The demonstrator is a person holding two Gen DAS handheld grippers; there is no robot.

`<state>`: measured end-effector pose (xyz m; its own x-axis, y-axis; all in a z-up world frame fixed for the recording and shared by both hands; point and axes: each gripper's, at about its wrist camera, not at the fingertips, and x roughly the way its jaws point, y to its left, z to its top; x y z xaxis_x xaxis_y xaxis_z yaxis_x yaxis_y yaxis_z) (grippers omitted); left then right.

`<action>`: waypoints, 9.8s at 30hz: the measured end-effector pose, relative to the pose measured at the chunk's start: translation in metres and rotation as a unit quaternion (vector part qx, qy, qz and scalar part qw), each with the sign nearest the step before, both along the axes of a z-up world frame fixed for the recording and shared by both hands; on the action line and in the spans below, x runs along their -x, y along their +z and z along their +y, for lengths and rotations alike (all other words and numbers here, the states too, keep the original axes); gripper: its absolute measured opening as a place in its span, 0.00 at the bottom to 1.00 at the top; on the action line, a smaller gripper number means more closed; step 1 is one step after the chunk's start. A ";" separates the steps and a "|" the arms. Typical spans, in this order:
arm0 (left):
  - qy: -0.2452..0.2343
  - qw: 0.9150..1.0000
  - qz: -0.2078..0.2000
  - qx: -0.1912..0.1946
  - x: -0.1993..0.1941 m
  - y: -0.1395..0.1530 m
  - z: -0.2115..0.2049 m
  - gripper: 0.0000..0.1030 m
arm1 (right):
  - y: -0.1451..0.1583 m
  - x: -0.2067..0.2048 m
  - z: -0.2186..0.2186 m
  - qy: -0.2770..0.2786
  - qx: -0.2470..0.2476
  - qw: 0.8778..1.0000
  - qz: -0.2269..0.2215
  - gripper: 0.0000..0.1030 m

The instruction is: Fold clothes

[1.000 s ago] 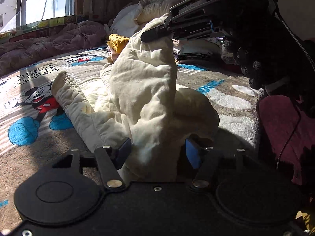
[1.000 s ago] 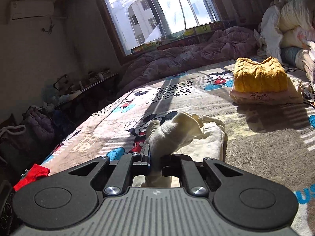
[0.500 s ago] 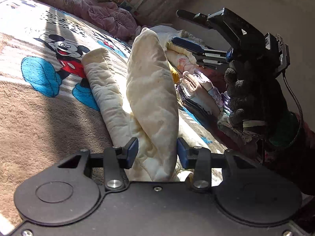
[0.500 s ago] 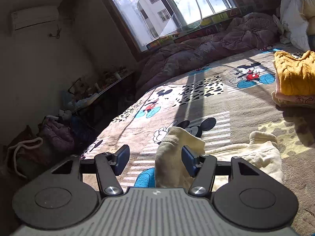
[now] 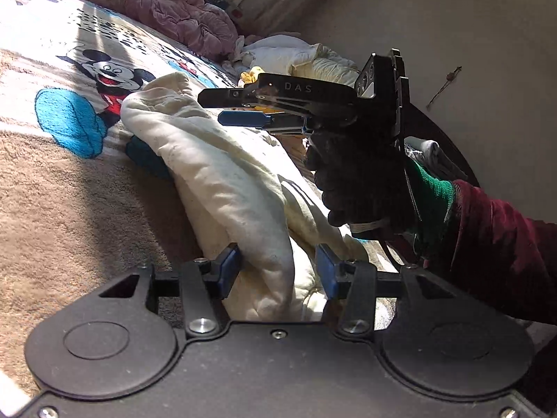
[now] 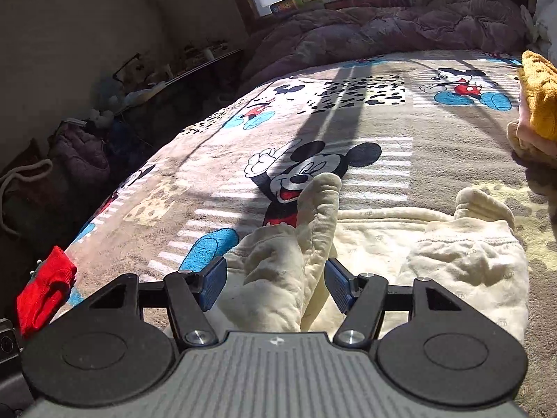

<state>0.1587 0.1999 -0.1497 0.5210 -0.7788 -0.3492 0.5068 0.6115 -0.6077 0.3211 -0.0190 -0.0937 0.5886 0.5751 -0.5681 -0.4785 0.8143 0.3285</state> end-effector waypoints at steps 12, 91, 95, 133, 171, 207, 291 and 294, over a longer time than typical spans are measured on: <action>-0.007 0.999 0.021 -0.027 -0.012 -0.007 -0.005 0.44 | -0.006 0.001 0.020 0.082 0.072 0.993 -0.033 0.13; -0.094 0.992 -0.013 -0.082 0.003 0.008 -0.050 0.60 | -0.011 0.060 -0.010 0.082 0.091 0.991 -0.050 0.24; -0.092 0.992 0.007 -0.086 -0.002 -0.005 -0.063 0.60 | -0.017 0.054 -0.003 0.091 0.116 0.988 -0.044 0.23; -0.145 0.955 -0.110 -0.232 0.015 0.000 -0.067 0.67 | -0.024 0.028 0.011 0.125 0.161 0.979 -0.027 0.23; -0.163 0.952 -0.099 -0.239 0.007 0.000 -0.085 0.87 | -0.003 -0.047 0.054 0.154 0.214 0.963 -0.054 0.24; -0.147 0.960 -0.102 -0.213 0.008 0.003 -0.072 0.90 | -0.019 -0.116 0.016 0.018 0.102 0.990 0.092 0.19; 0.084 0.914 -0.327 -0.224 -0.046 0.069 -0.062 0.38 | 0.046 0.131 -0.191 0.085 0.002 0.962 -0.259 0.26; 0.103 0.938 -0.281 -0.174 -0.085 0.073 -0.057 0.38 | 0.037 0.086 -0.195 0.056 -0.051 0.975 -0.210 0.25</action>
<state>0.2436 0.1428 -0.0763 0.8257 -0.5315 -0.1892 0.5368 0.8433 -0.0262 0.2353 -0.2143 -0.0564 0.6876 0.6897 -0.2269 -0.6717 0.7229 0.1619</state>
